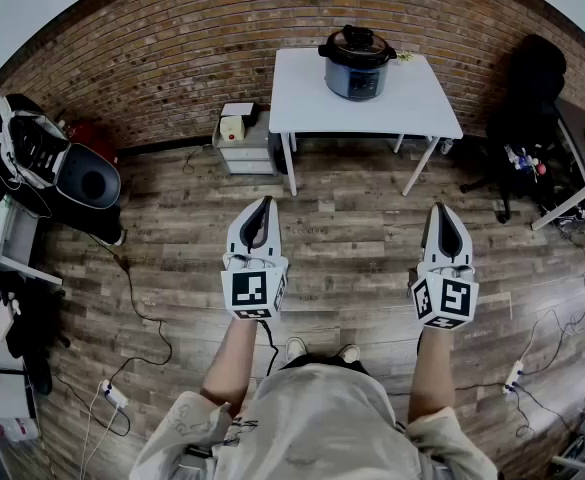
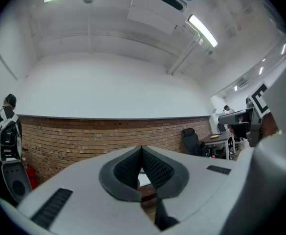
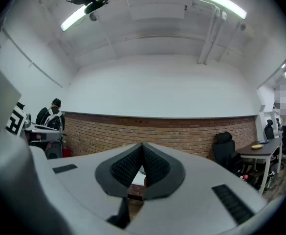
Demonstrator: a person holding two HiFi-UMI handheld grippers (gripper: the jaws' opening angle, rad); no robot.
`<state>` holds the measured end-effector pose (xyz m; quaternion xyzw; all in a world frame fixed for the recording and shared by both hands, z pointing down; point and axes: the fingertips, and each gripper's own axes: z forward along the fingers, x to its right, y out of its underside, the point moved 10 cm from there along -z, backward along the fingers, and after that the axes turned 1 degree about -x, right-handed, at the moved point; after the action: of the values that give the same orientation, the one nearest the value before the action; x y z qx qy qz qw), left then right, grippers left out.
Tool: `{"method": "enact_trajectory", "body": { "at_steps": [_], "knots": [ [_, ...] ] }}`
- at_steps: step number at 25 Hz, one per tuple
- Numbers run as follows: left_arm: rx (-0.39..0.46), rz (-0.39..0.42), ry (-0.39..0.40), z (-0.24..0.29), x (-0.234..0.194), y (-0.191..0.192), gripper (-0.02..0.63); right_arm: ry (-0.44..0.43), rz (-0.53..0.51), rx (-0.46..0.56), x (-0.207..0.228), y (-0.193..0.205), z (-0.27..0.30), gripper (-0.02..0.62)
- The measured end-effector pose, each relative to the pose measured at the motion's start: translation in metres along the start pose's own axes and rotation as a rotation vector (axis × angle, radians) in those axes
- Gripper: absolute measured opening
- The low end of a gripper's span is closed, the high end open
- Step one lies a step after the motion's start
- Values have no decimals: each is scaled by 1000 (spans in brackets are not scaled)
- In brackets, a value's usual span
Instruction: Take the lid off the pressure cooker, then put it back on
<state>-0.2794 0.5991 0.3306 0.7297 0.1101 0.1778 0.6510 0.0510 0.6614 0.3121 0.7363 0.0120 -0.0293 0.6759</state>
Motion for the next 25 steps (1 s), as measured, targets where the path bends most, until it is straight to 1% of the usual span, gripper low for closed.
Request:
{"method": "enact_trajectory", "body": {
  "at_steps": [7,12,16,20,21,22,23,25],
  "knots": [
    [-4,9,6,-7,-2,4,15,-15,11,-1,-10,3,-1,15],
    [-6,4,3,-8,-4,4,15,23,63,25,-10,6,-2,16],
    [-15,0,10,-12,-5,10,15,11,34,3,-20,11,-2,16],
    [-26,3,15,-14,-6,13,15,2,37,-12,-25,16,-2,17],
    [-28,2,14,-14,-7,14,17,0,38,-14,-26,16,-1,24],
    [-28,-1,11,-15,-8,14,18,0,40,-14,-28,16,-1,51],
    [-27,-7,9,-15,-10,14,26,-1,43,-12,-30,15,-1,78],
    [-26,-13,13,-14,-16,15,143,-12,46,-9,-34,15,1,115]
  ]
}}
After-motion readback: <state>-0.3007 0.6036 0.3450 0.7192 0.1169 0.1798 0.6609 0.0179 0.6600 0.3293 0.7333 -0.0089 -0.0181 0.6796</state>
